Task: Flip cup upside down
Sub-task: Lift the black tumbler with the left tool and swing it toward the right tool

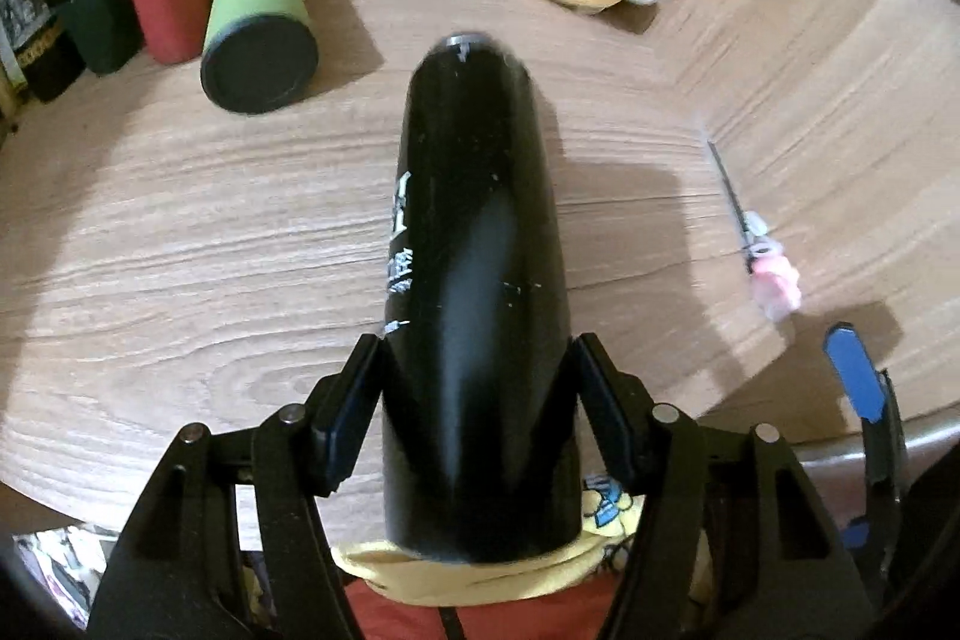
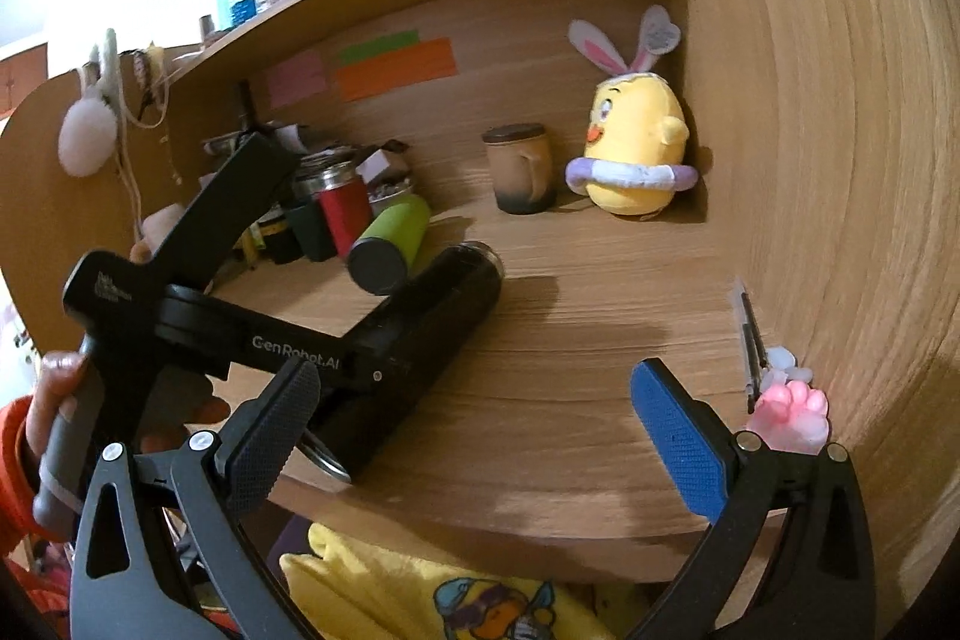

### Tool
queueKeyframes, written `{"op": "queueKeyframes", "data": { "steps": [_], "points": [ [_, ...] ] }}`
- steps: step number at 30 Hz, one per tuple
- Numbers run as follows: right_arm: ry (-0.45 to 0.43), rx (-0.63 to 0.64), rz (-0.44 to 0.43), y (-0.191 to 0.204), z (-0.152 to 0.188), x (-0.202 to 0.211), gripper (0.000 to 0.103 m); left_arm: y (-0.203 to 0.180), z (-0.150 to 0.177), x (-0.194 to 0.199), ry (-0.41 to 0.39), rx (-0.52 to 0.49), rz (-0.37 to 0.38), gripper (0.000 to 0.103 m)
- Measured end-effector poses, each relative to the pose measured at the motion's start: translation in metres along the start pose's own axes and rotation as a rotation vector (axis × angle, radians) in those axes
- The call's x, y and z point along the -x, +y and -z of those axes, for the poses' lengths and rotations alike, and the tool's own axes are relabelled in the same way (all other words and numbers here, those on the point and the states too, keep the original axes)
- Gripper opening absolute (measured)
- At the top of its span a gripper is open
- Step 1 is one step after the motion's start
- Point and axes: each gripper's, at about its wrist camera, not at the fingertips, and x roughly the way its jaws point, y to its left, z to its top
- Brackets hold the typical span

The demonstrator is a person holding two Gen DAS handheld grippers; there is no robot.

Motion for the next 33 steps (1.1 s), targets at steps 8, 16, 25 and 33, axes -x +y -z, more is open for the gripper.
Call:
{"op": "queueKeyframes", "data": {
  "steps": [8,16,25,33],
  "points": [
    [-0.02,0.035,-0.046,0.029,0.003,-0.01,0.103,0.026,-0.005,0.062,-0.211,-0.058,0.027,0.063],
    [0.113,0.115,-0.009,0.078,0.027,-0.076,0.103,0.088,0.009,0.045,-0.189,-0.045,-0.08,0.063],
    [0.088,0.132,0.168,0.082,0.052,-0.098,0.091,0.085,0.019,0.046,-0.259,-0.124,-0.079,0.063],
    [0.04,0.077,0.163,0.065,0.052,-0.091,0.069,0.074,0.027,0.054,-0.306,-0.142,-0.04,0.063]
  ]
}}
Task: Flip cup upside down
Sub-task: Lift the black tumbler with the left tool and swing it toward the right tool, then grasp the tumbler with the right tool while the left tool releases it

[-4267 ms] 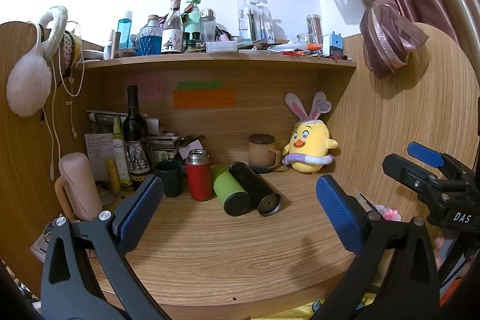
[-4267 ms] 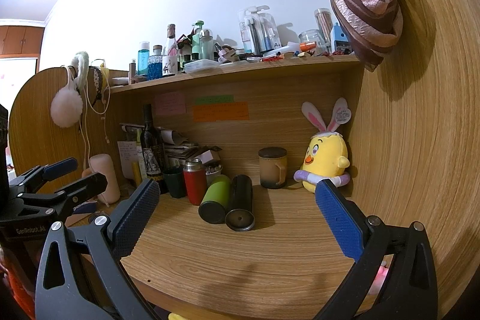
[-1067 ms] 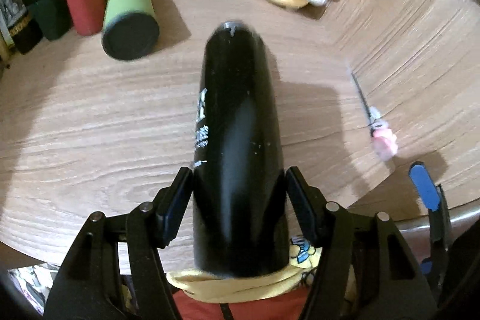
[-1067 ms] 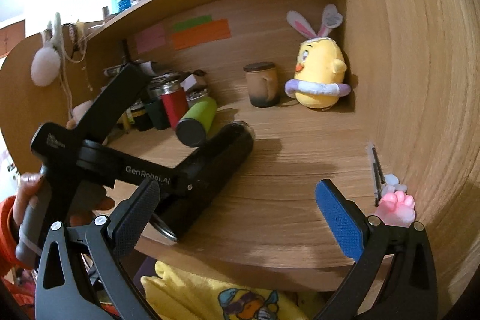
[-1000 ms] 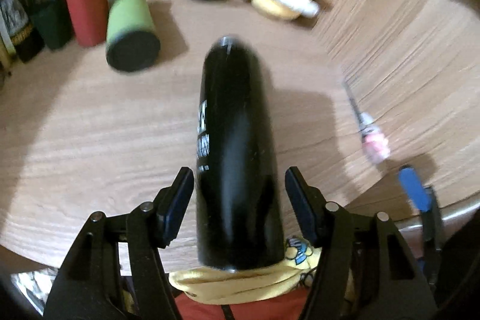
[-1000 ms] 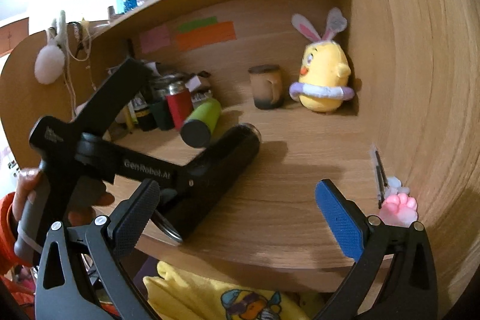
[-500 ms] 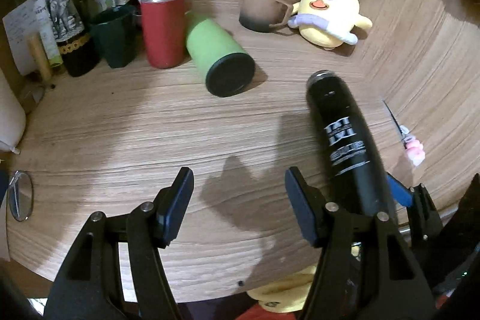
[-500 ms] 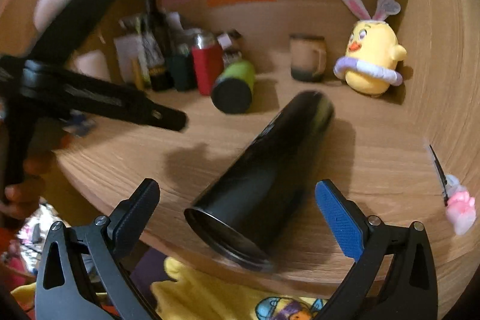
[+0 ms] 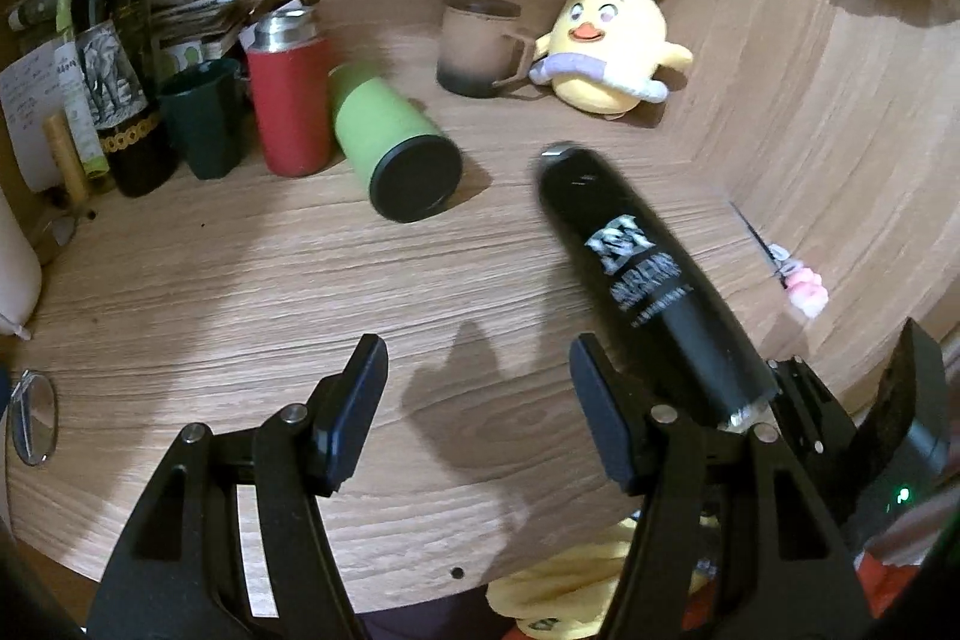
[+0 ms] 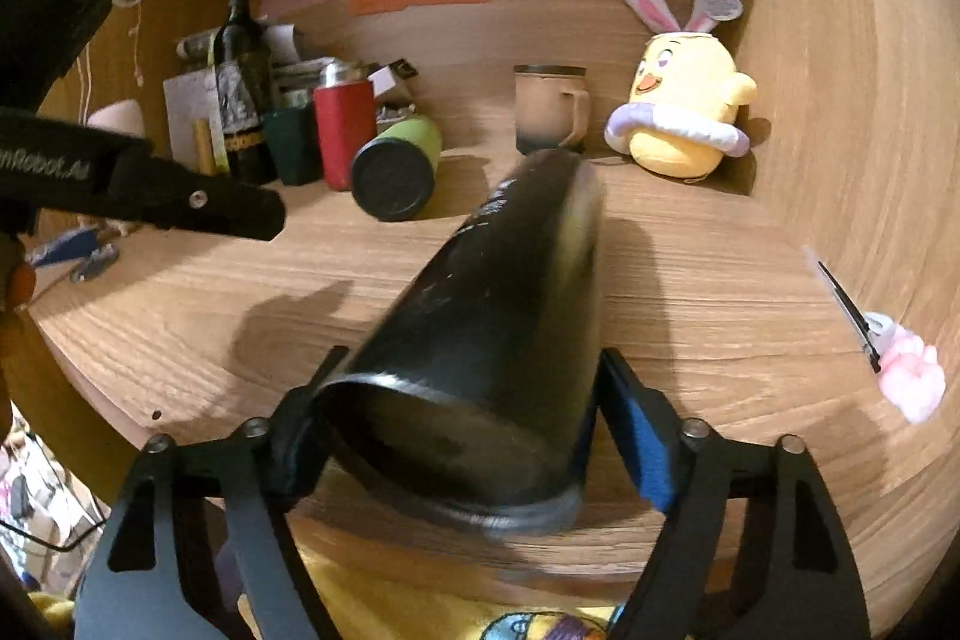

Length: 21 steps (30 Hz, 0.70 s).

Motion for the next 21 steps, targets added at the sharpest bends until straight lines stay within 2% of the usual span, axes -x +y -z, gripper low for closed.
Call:
{"op": "queueKeyframes", "data": {
  "steps": [2,4,10,21],
  "points": [
    [-0.018,-0.009,0.002,-0.006,-0.003,0.004,0.061,-0.006,-0.001,0.005,-0.019,-0.018,0.01,0.063],
    [-0.025,-0.022,-0.034,-0.011,-0.006,0.008,0.061,-0.013,-0.002,0.011,-0.043,-0.035,0.024,0.063],
    [-0.109,0.021,-0.017,-0.002,-0.011,0.03,0.061,-0.032,-0.011,0.032,-0.097,-0.078,0.114,0.063],
    [-0.244,0.071,-0.074,0.011,-0.046,0.07,0.061,-0.055,-0.025,0.079,-0.22,-0.165,0.241,0.063]
  ]
}}
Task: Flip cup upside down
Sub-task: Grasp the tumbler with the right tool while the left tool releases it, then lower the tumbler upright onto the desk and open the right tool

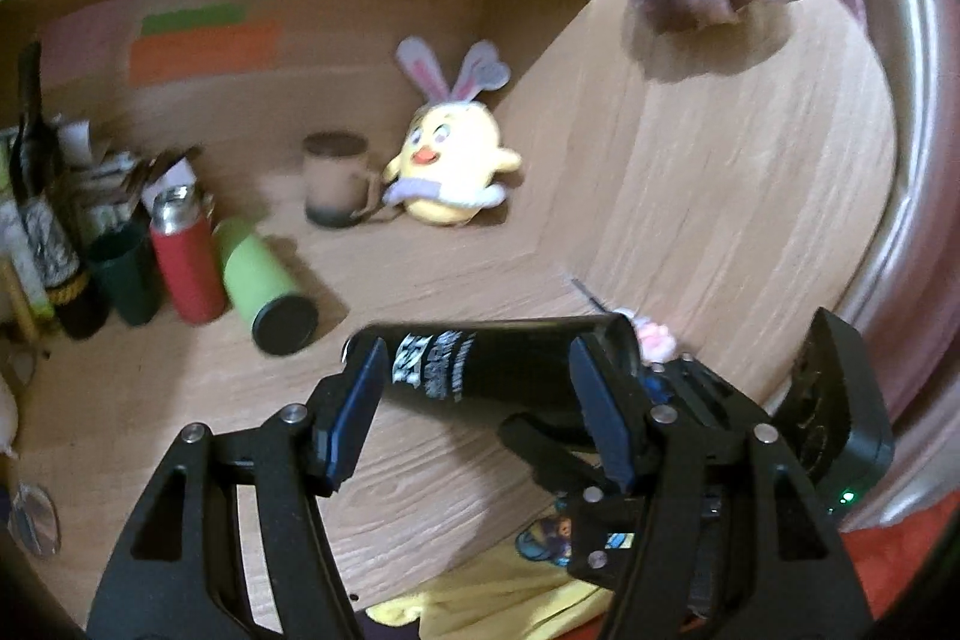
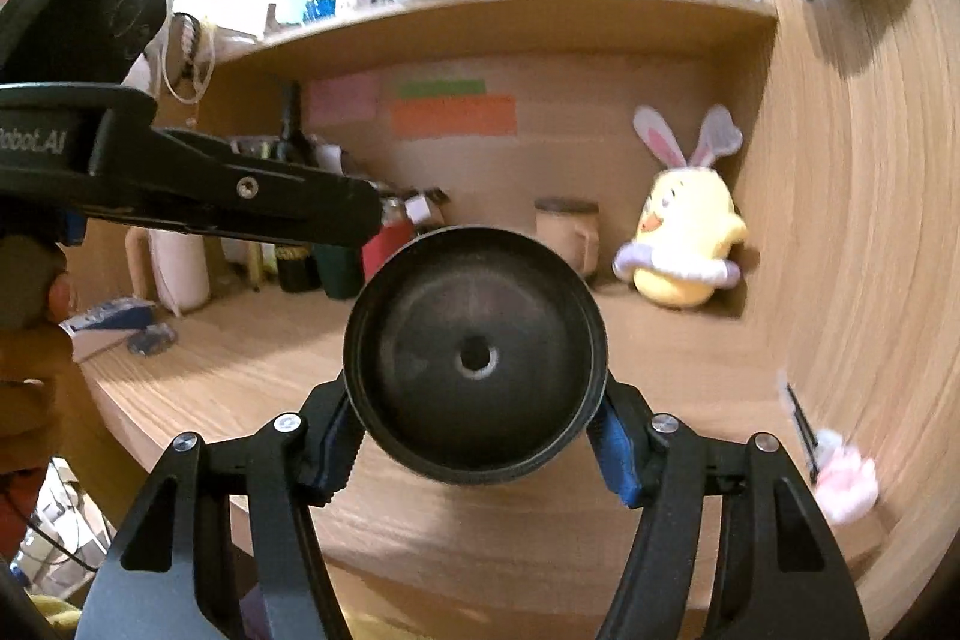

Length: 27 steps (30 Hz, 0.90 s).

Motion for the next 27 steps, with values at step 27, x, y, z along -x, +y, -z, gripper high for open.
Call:
{"op": "queueKeyframes", "data": {
  "steps": [27],
  "points": [
    [0.073,0.02,-0.132,0.0,-0.085,-0.109,0.062,0.093,-0.087,-0.047,0.055,0.139,-0.119,0.064]
  ]
}}
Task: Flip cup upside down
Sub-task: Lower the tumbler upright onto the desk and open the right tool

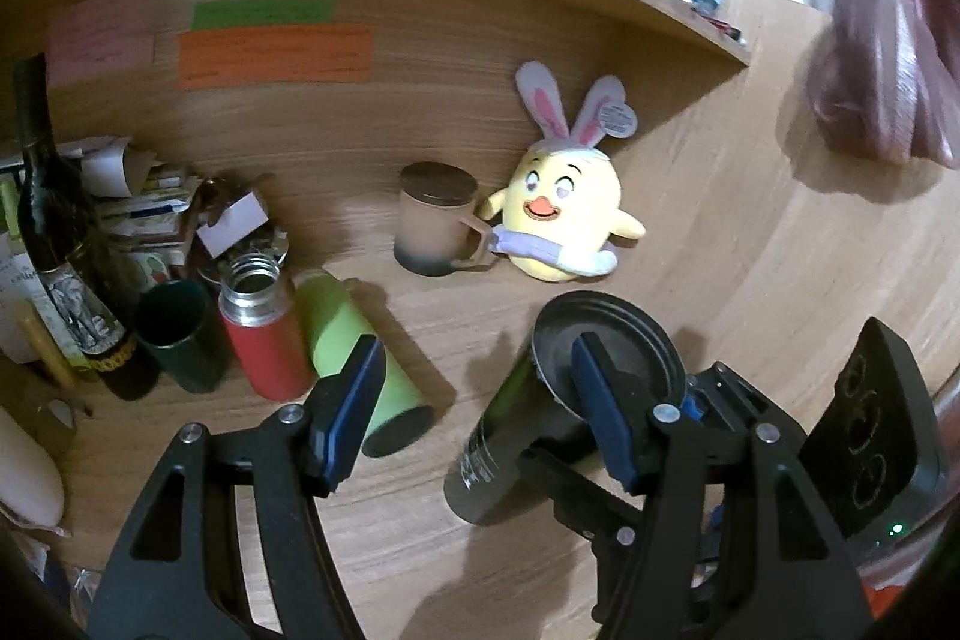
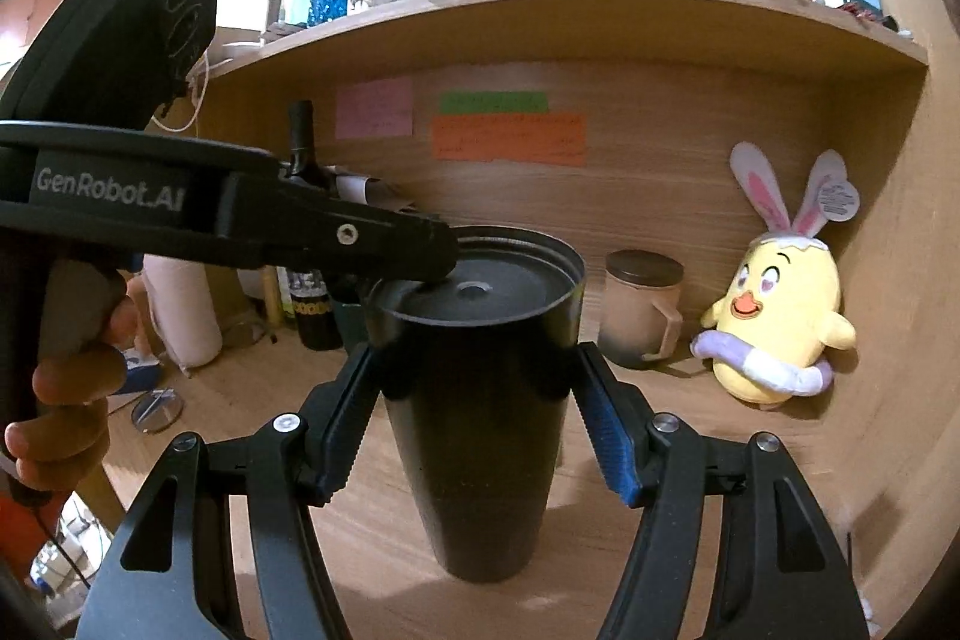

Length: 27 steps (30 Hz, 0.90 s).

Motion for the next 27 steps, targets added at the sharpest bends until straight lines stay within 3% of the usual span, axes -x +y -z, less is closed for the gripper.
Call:
{"op": "queueKeyframes", "data": {
  "steps": [12,17,23,27],
  "points": [
    [0.066,-0.061,-0.07,-0.017,0.0,-0.006,0.062,0.004,-0.007,-0.014,-0.013,0.0,-0.055,0.082],
    [0.066,-0.063,-0.067,-0.021,0.003,0.01,0.071,-0.001,-0.009,-0.01,-0.029,-0.033,-0.113,0.084],
    [0.019,-0.052,-0.041,-0.026,0.0,0.046,0.077,-0.009,-0.006,0.03,-0.118,-0.041,-0.094,0.084],
    [-0.026,-0.053,-0.016,-0.029,-0.002,0.077,0.085,-0.017,0.016,0.067,-0.195,-0.049,-0.142,0.086]
  ]
}}
